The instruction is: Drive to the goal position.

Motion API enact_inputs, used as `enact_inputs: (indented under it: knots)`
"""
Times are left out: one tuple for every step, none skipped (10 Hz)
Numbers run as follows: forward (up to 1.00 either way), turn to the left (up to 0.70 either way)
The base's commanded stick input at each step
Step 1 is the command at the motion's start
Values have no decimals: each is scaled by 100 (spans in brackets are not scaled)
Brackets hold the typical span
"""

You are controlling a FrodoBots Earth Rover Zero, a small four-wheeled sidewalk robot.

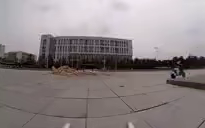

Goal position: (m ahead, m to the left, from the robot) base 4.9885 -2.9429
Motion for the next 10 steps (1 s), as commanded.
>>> enact_inputs:
  knots:
    - [85,0]
    - [85,0]
    - [85,0]
    - [85,0]
    - [85,0]
    - [85,0]
    - [85,0]
    - [85,-1]
    - [85,-9]
    - [85,-24]
